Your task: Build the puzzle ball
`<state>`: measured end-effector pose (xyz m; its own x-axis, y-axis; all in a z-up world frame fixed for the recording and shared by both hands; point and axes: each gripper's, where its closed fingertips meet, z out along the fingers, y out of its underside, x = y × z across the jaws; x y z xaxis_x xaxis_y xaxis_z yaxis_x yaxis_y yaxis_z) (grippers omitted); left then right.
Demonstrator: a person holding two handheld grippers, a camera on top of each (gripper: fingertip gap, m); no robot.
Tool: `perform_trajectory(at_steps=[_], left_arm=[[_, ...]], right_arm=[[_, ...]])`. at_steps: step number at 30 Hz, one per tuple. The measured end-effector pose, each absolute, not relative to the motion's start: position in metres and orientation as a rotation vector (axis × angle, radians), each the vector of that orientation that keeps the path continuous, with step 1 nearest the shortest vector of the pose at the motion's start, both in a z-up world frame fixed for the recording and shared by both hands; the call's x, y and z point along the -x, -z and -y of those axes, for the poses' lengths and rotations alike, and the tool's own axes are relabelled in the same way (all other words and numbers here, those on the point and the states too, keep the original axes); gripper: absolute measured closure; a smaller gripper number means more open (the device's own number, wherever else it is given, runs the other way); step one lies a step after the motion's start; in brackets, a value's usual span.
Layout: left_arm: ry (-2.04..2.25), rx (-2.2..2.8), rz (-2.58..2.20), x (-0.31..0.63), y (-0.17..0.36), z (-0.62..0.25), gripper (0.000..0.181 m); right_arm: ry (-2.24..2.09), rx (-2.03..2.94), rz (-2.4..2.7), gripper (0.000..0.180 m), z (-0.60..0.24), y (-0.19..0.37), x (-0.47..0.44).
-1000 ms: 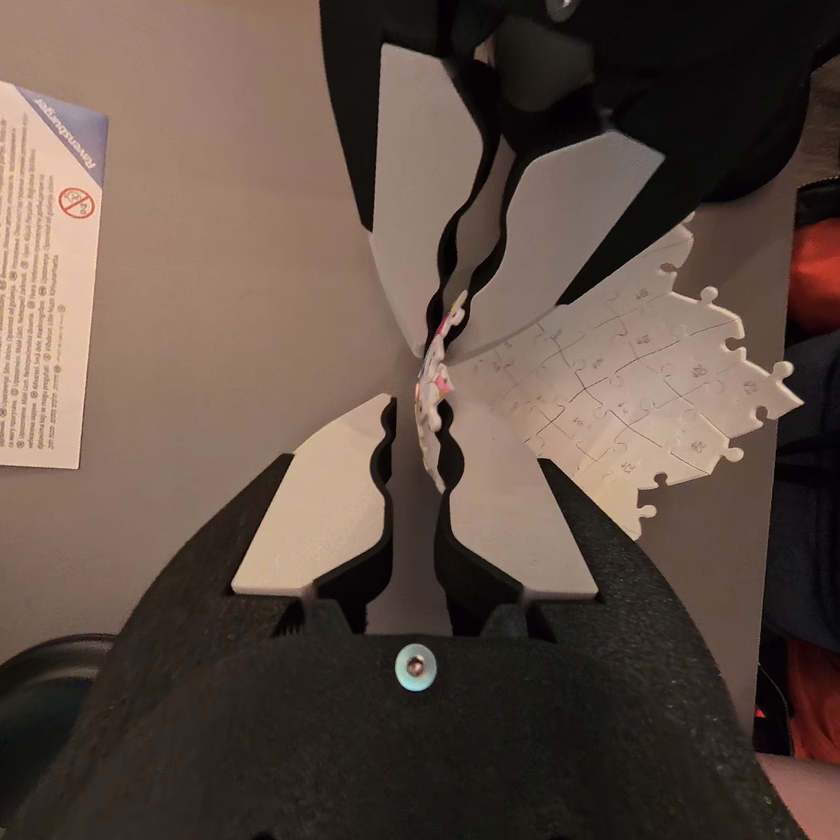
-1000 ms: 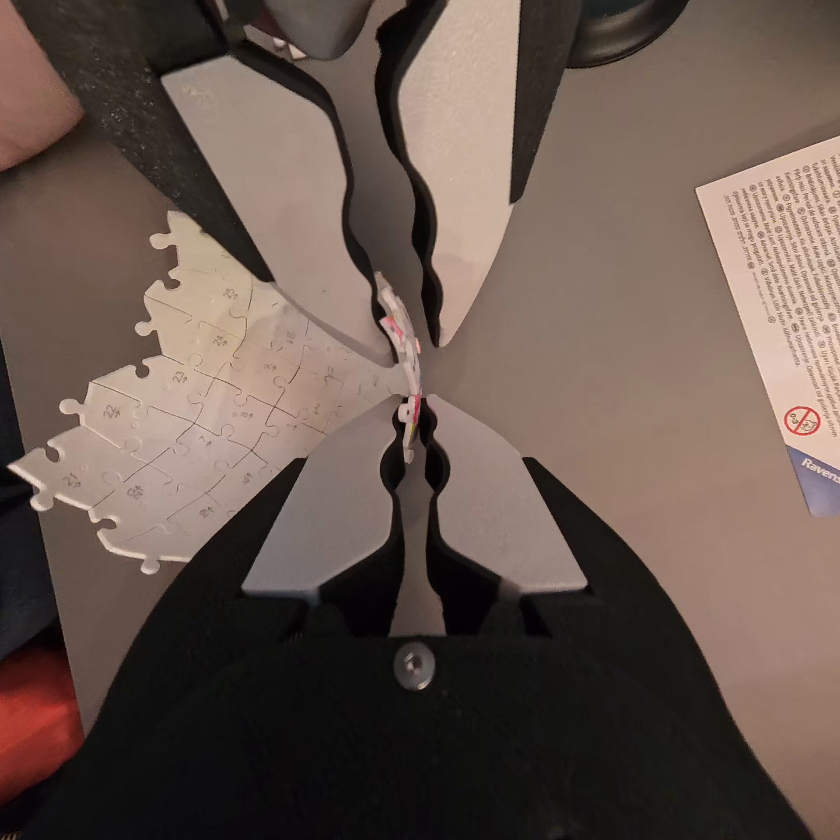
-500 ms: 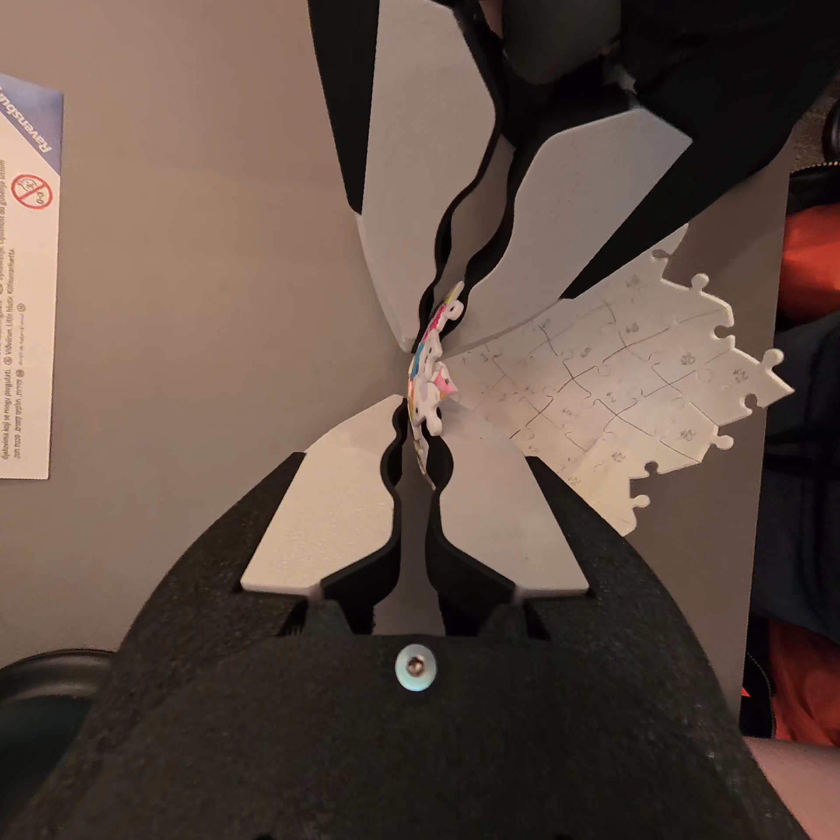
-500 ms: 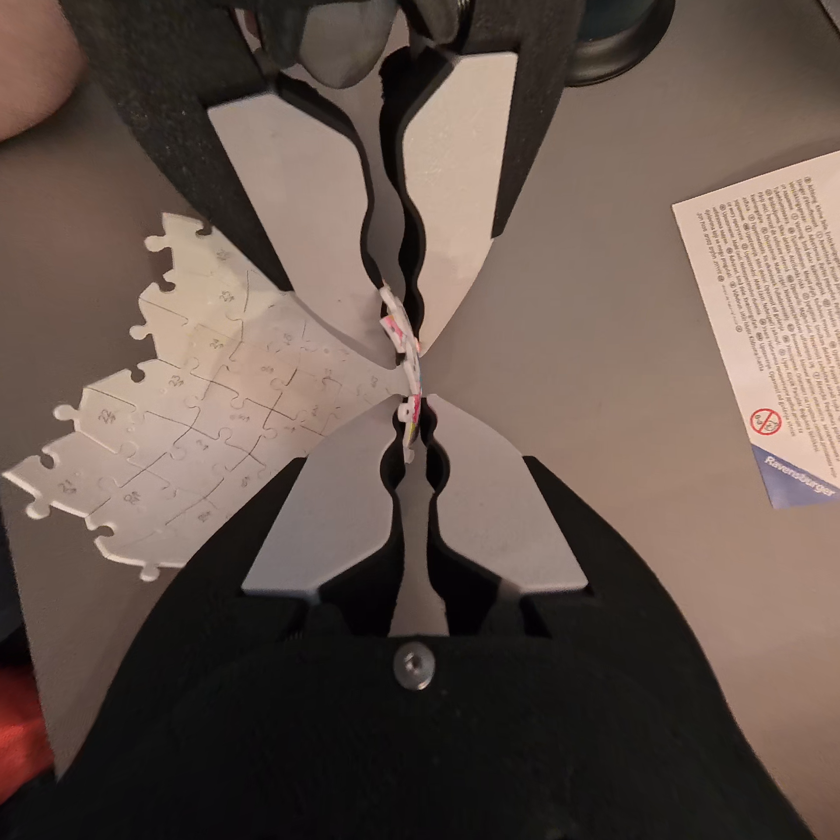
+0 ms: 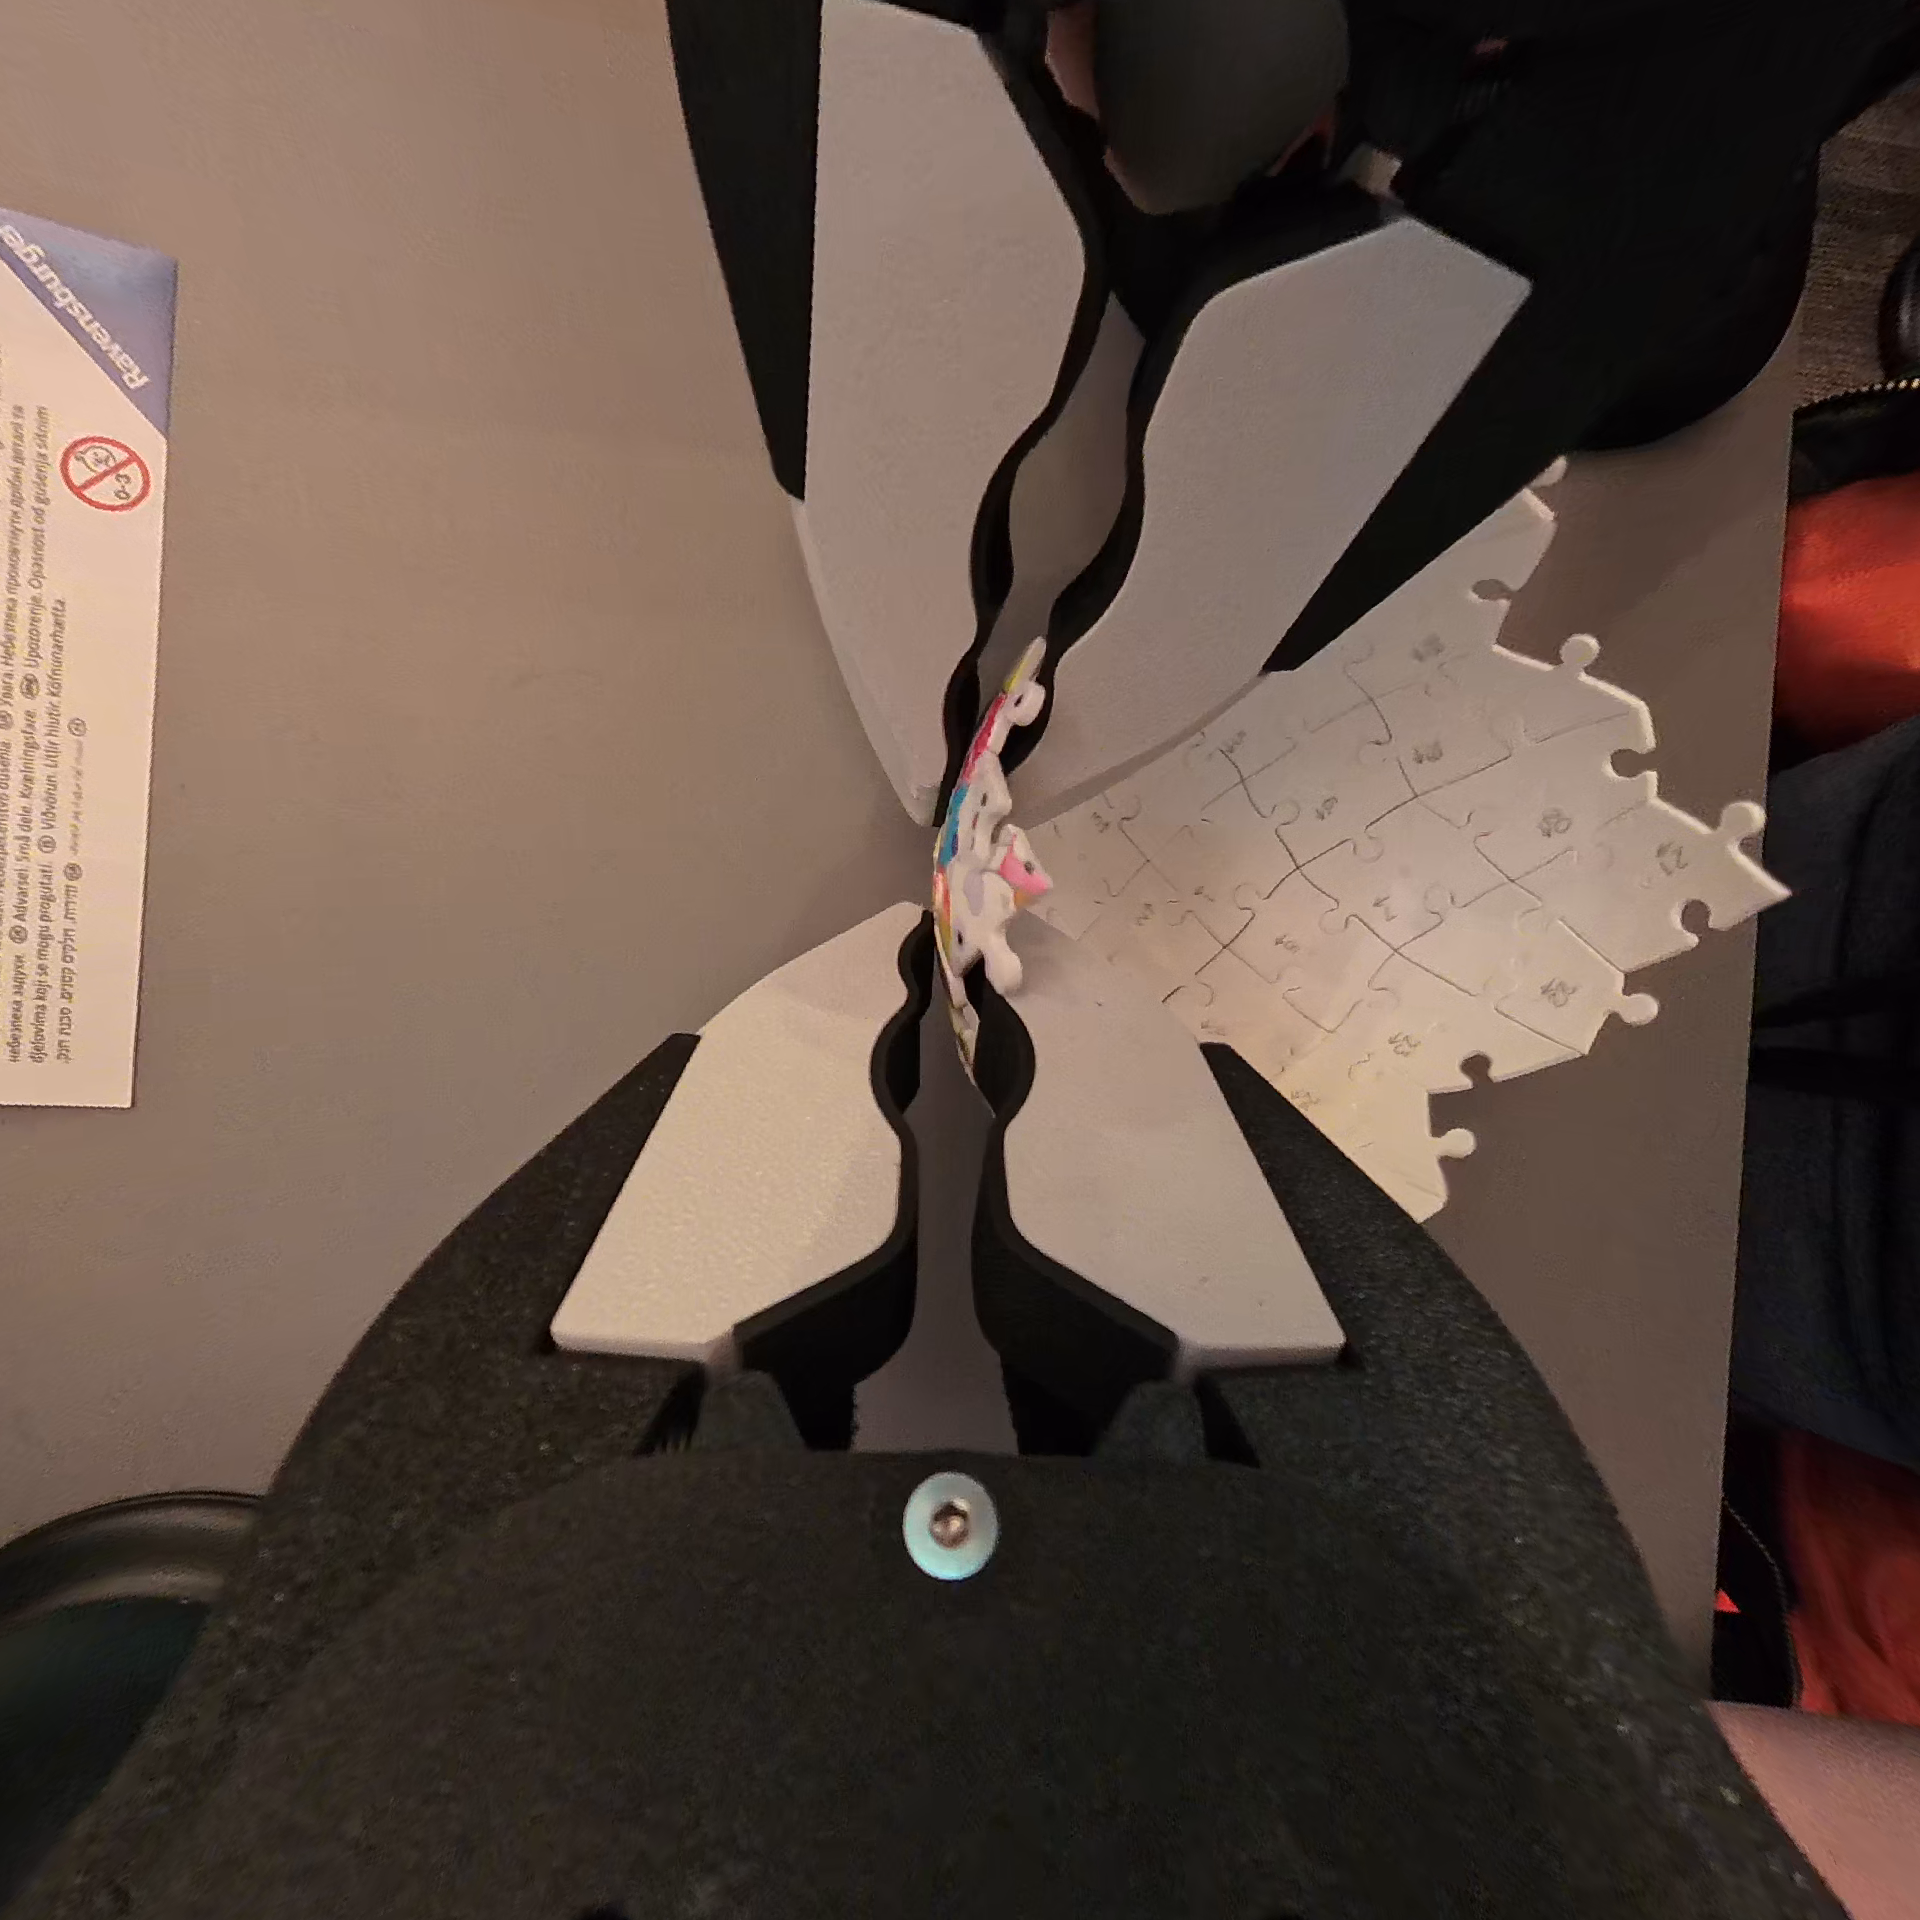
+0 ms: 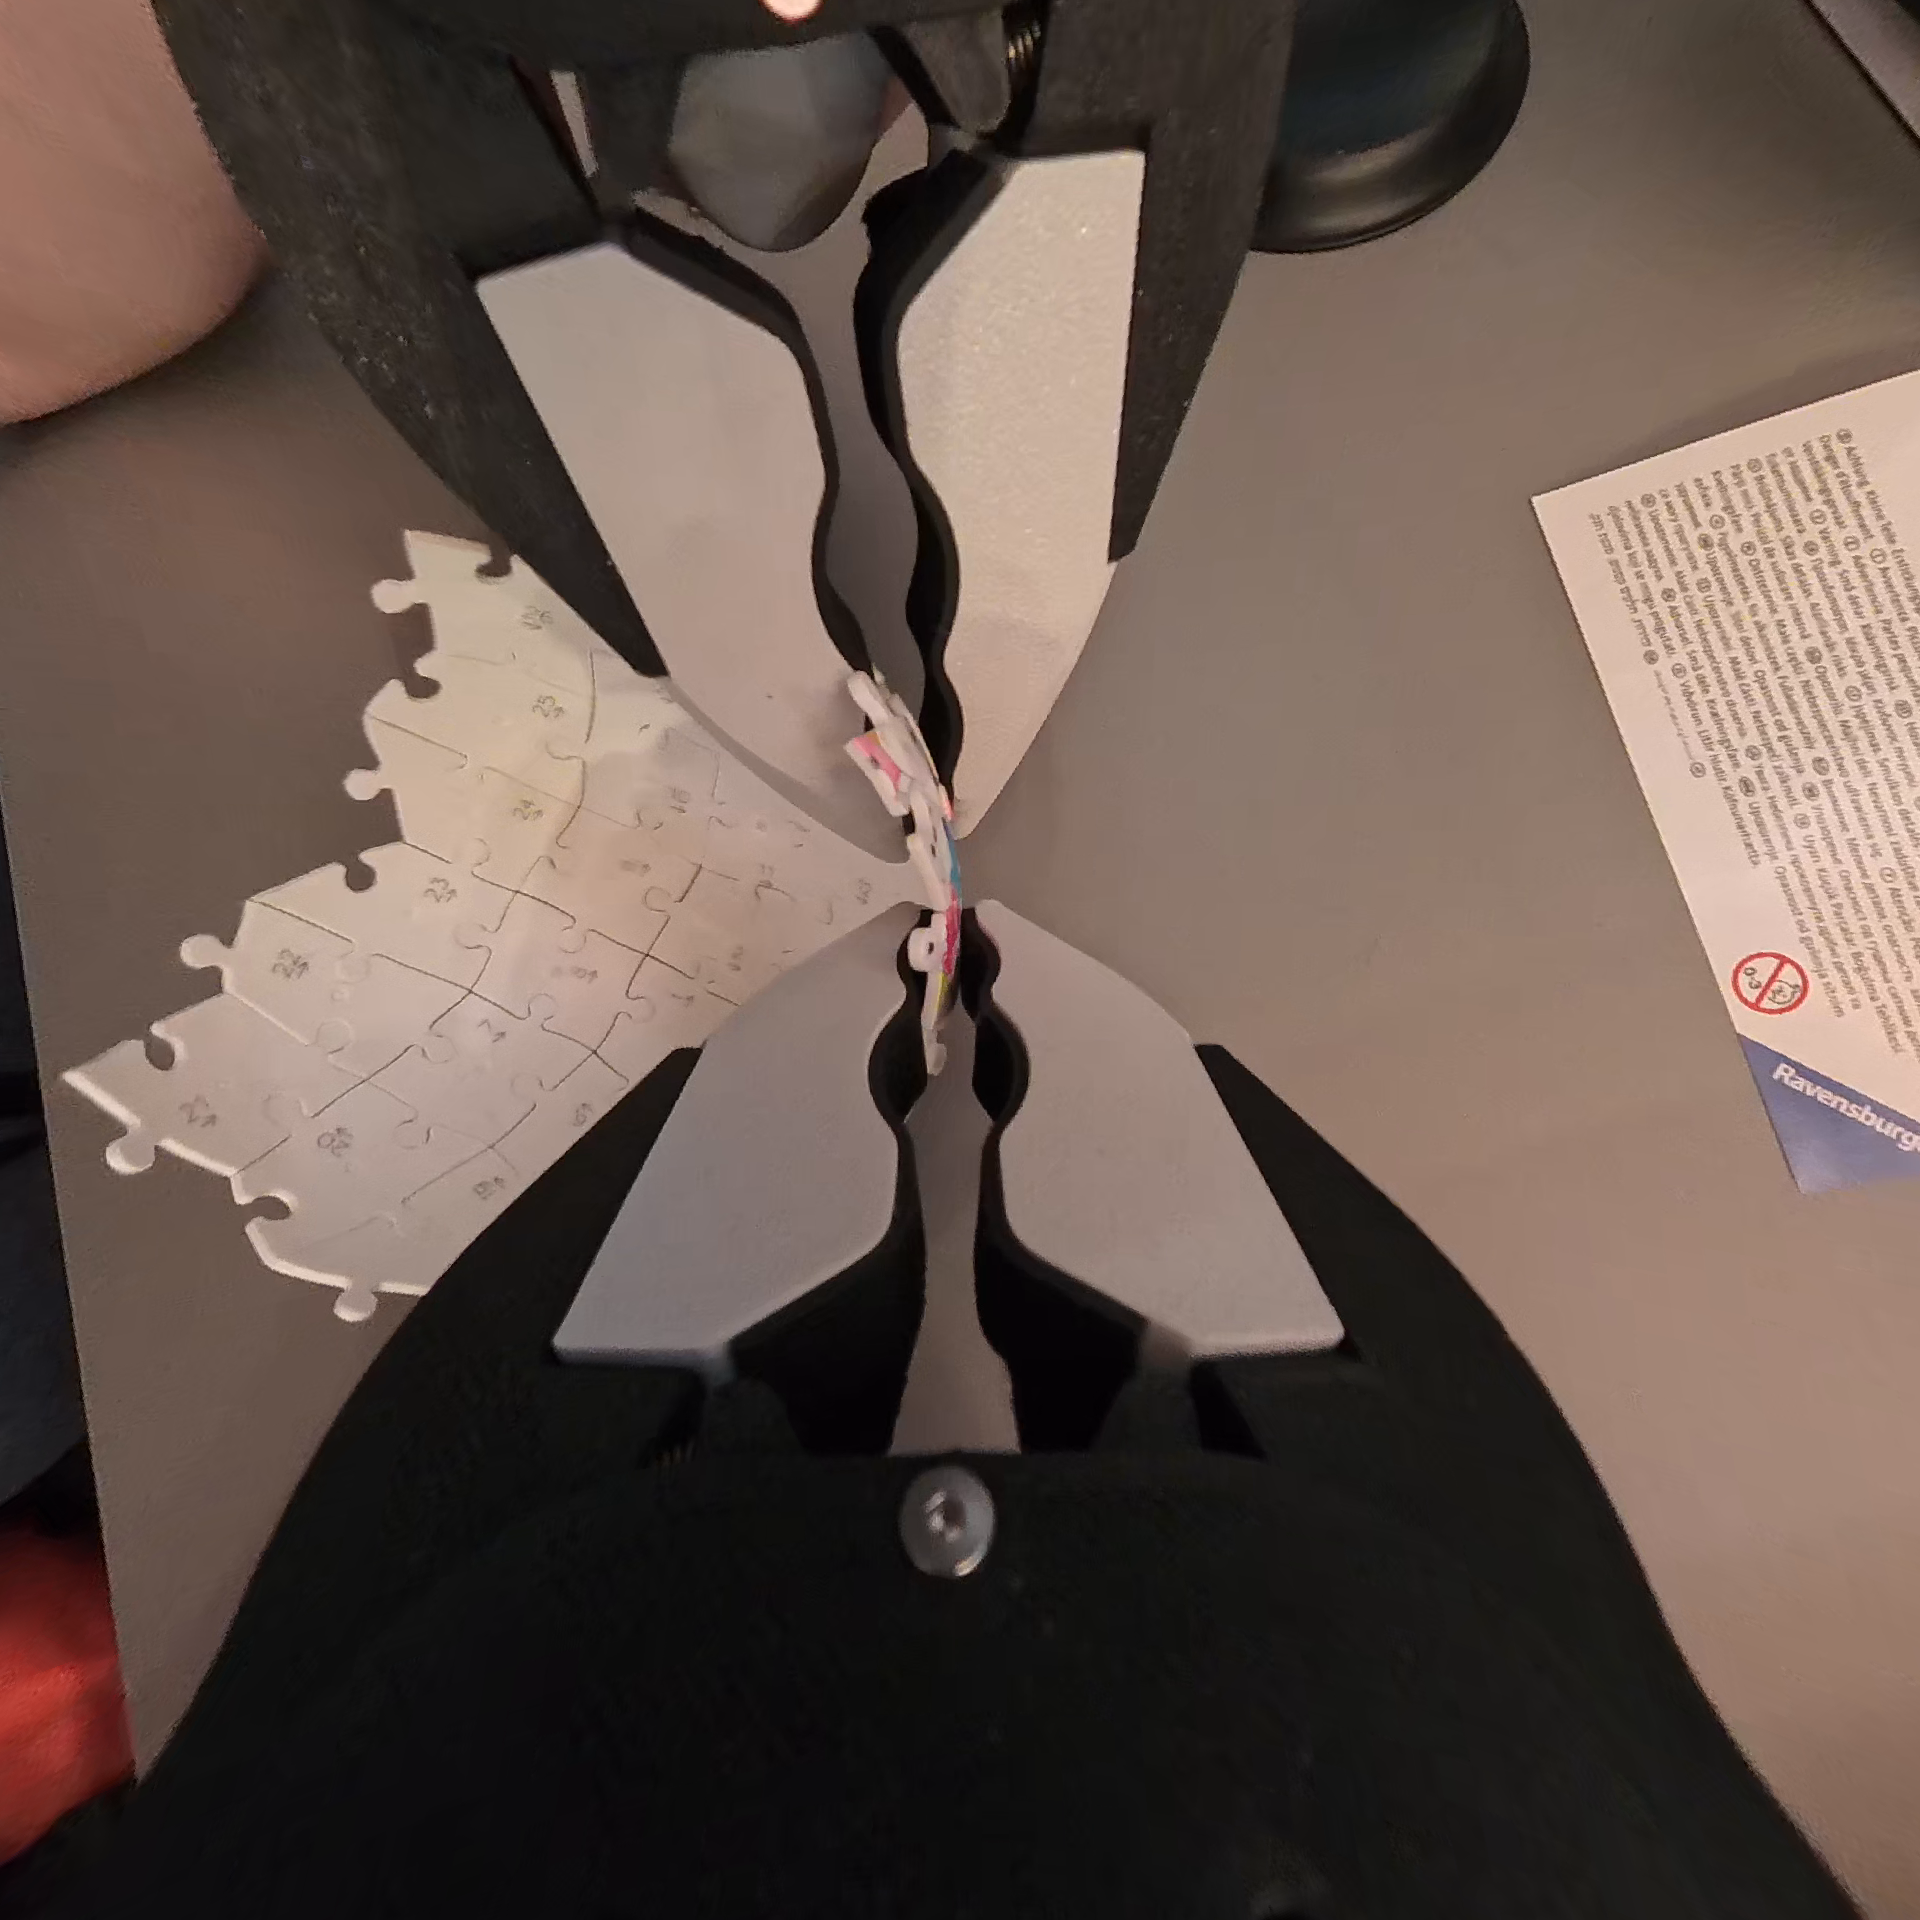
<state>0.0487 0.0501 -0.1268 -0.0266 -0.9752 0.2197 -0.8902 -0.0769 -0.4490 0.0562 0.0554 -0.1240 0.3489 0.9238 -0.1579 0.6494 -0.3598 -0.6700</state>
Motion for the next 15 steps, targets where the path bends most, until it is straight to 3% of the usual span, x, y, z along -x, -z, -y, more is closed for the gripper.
perform_trajectory(at_steps=[10,15], left_arm=[[0.749,2.075,-1.999,-0.0491,0.1290,-0.0495,0.176],[0.755,2.079,-1.996,-0.0495,0.1287,-0.0496,0.176]], right_arm=[[-0.642,2.112,1.395,0.174,-0.0552,0.1262,-0.0570],[-0.579,2.093,1.442,0.166,-0.0524,0.1239,-0.0631]])
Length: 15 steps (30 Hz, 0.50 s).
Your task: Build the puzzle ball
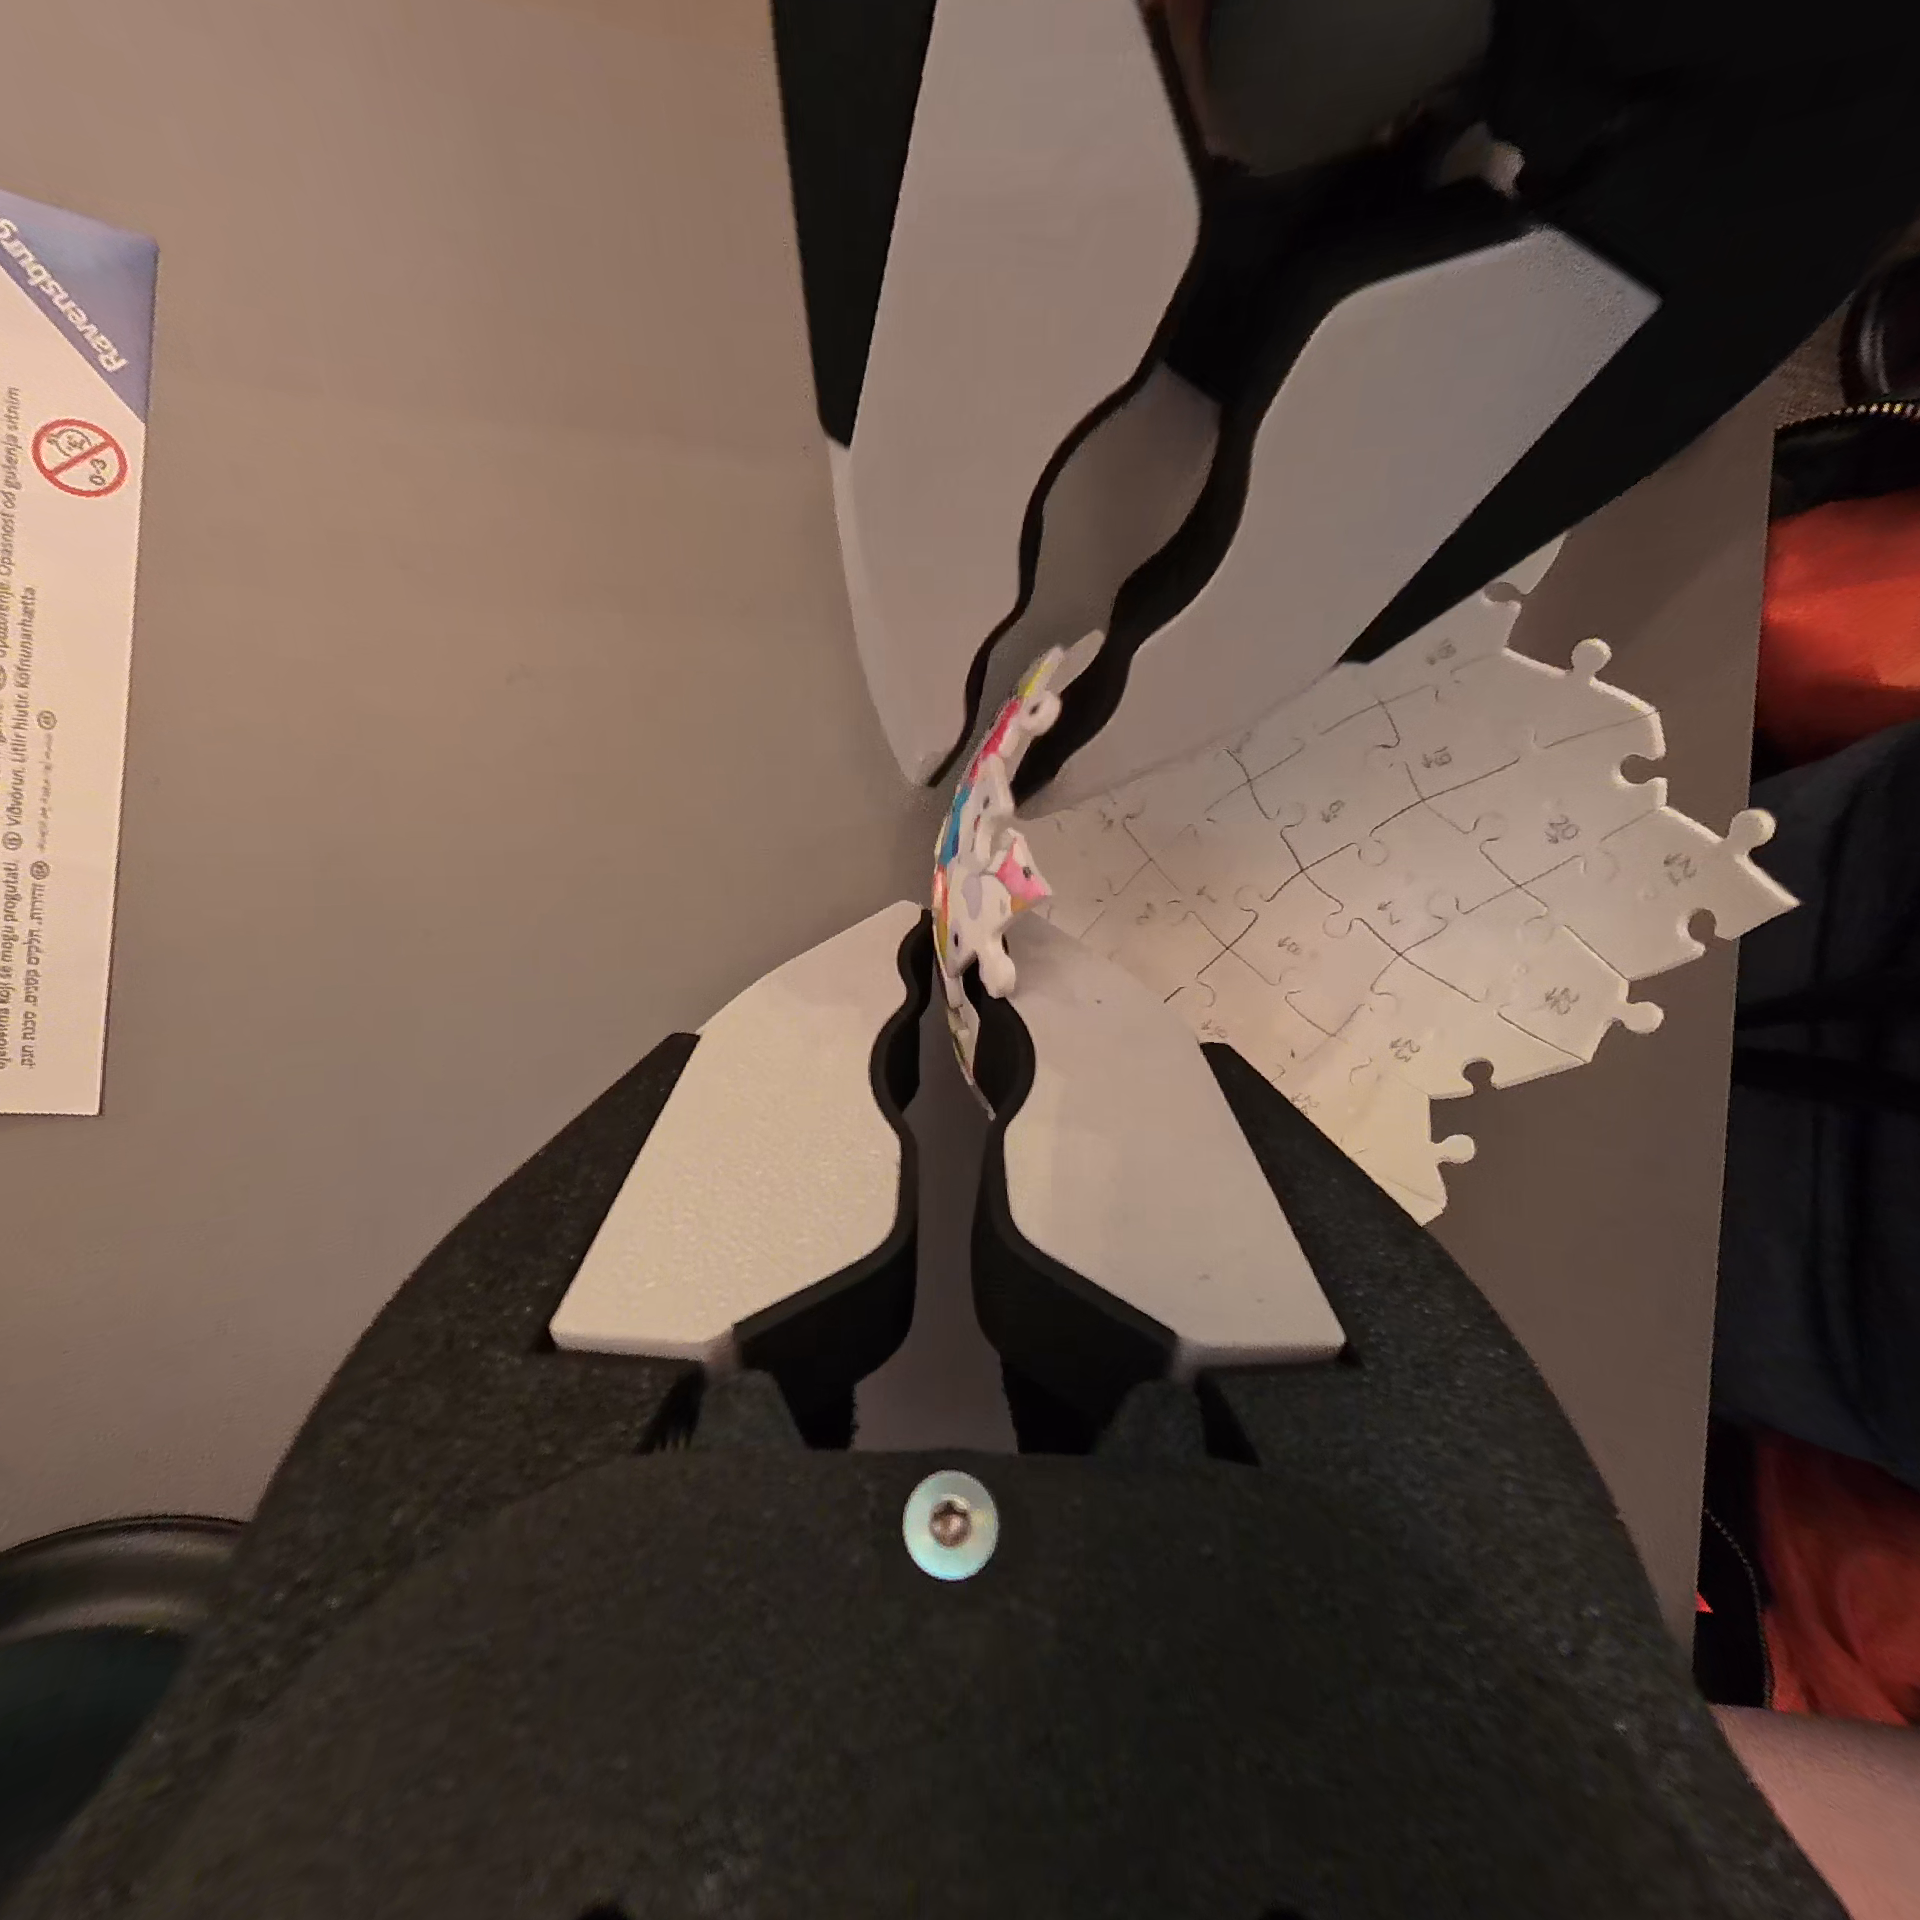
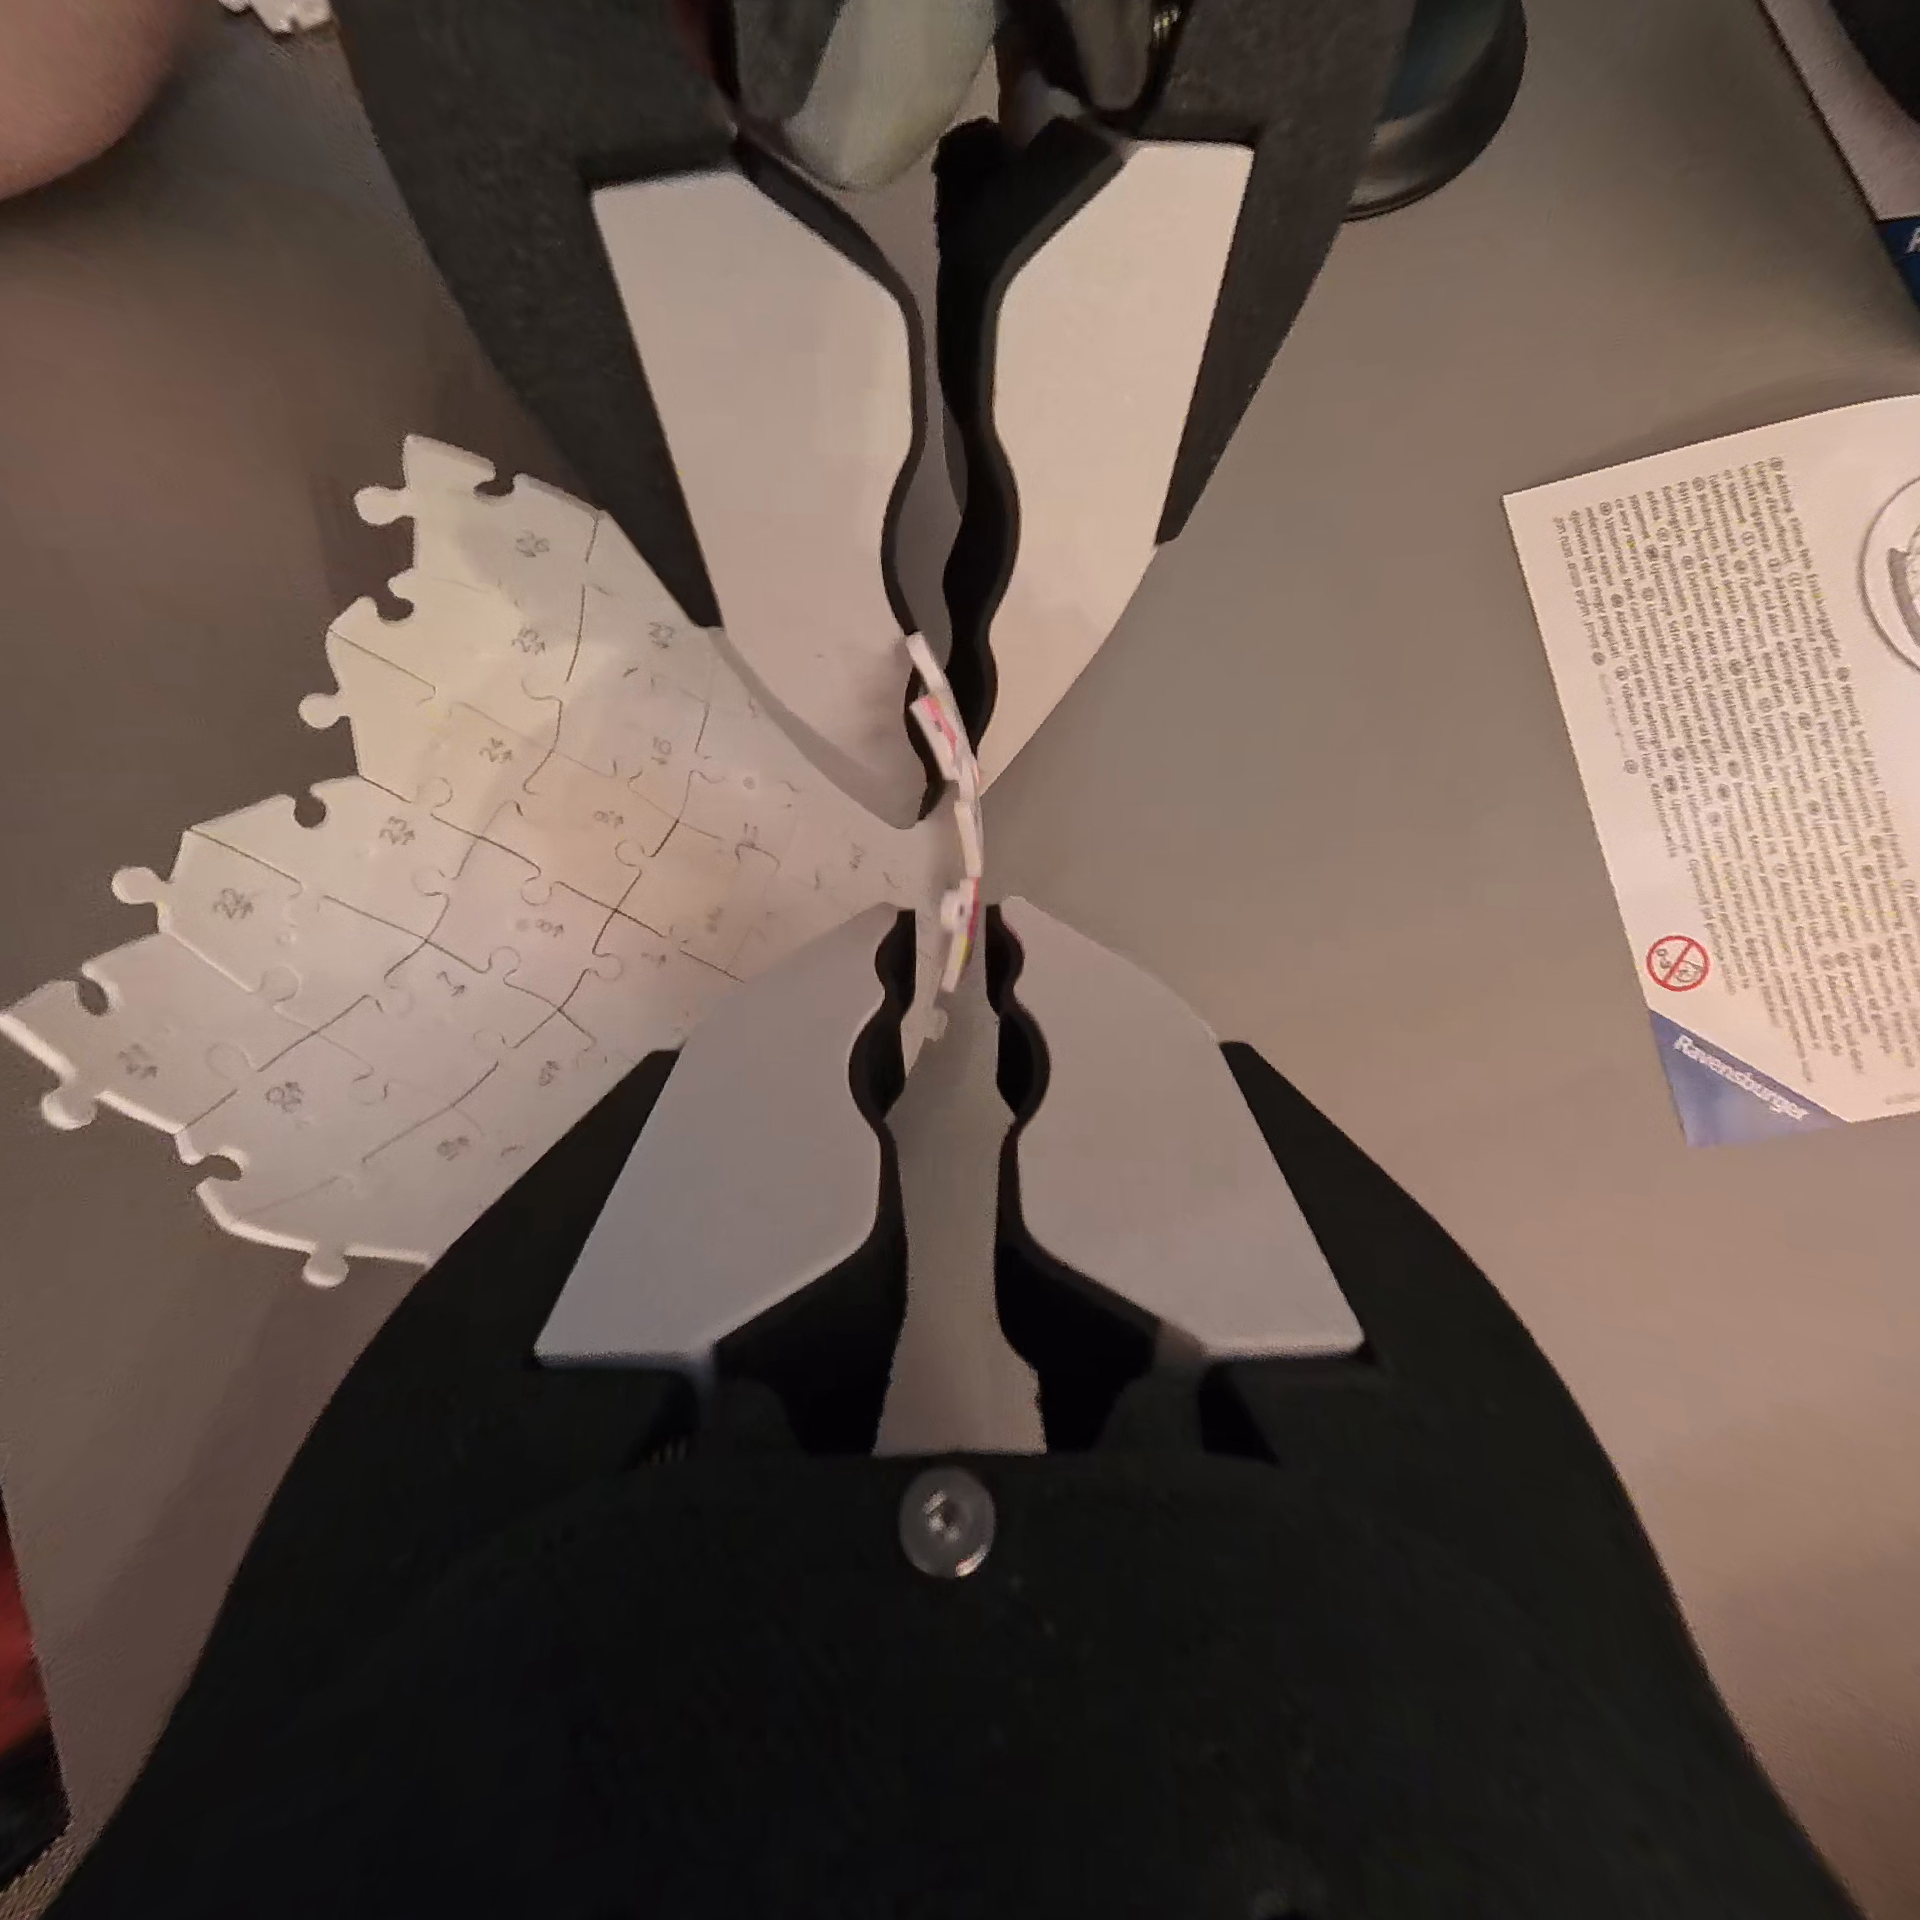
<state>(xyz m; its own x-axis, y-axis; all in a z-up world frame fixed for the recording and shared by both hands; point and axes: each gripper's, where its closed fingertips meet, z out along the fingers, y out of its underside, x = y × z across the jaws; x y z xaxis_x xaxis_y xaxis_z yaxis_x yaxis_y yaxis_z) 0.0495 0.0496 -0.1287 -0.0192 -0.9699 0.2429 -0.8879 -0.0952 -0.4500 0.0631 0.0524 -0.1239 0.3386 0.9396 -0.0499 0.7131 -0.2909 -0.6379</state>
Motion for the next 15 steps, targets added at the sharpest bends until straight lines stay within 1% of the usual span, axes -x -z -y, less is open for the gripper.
perform_trajectory(at_steps=[4,9,12,15], left_arm=[[0.755,2.081,-1.994,-0.050,0.129,-0.050,0.176],[0.756,2.076,-1.994,-0.051,0.128,-0.049,0.177],[0.744,2.077,-1.995,-0.050,0.129,-0.050,0.176],[0.750,2.078,-1.995,-0.050,0.129,-0.050,0.176]], right_arm=[[-0.583,2.068,1.410,0.167,-0.056,0.115,-0.066],[-0.572,2.075,1.422,0.167,-0.057,0.124,-0.063],[-0.584,2.075,1.425,0.173,-0.056,0.127,-0.060],[-0.604,2.086,1.411,0.173,-0.056,0.127,-0.060]])
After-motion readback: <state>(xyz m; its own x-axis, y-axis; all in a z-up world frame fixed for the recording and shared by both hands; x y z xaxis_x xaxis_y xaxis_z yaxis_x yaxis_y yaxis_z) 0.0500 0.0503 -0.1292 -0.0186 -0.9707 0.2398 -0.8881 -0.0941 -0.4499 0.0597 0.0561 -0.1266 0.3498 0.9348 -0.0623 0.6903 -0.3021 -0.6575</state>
